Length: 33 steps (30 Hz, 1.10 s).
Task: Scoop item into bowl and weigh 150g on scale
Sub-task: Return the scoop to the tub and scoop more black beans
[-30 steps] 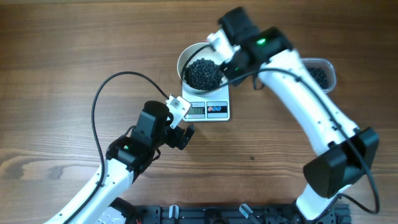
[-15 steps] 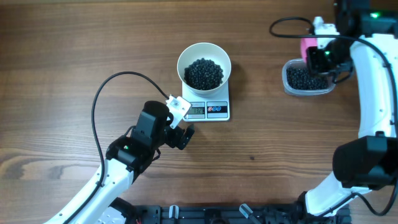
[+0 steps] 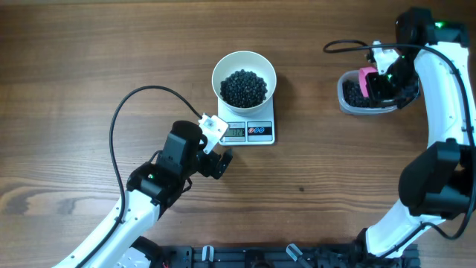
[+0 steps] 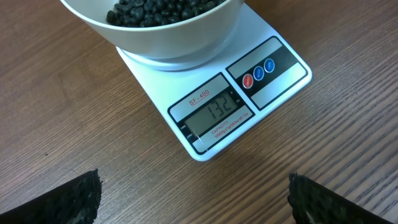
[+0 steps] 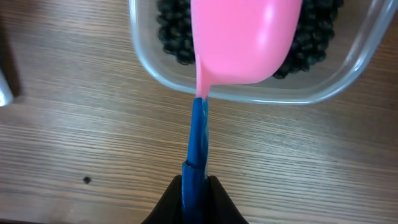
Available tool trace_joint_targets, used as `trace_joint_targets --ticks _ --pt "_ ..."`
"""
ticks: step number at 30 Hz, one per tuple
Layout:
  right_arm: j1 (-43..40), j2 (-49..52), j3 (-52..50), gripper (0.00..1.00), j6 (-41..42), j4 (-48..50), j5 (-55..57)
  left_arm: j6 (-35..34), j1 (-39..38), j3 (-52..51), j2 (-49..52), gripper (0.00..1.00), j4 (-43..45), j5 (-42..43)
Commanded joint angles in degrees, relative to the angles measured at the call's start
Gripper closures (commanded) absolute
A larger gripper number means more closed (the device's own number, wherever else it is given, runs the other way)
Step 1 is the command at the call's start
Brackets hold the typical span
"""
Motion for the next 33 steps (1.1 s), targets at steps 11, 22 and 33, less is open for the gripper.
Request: trace_joint_targets --ticks 11,22,33 --pt "-4.94 6.67 -0.22 0.96 -0.48 1.97 2.86 0.28 0.52 -0.20 0.00 0.00 0.02 -0.35" --pt "-4.92 7.61 -0.22 0.96 -0.92 2.40 -1.90 0.28 0.52 -0.20 0.00 0.00 0.00 -0.35" --pt "-3.74 7.61 -1.75 0.96 -2.21 2.29 -4.55 0.28 0.52 -0.20 0.00 0.00 0.00 -0.35"
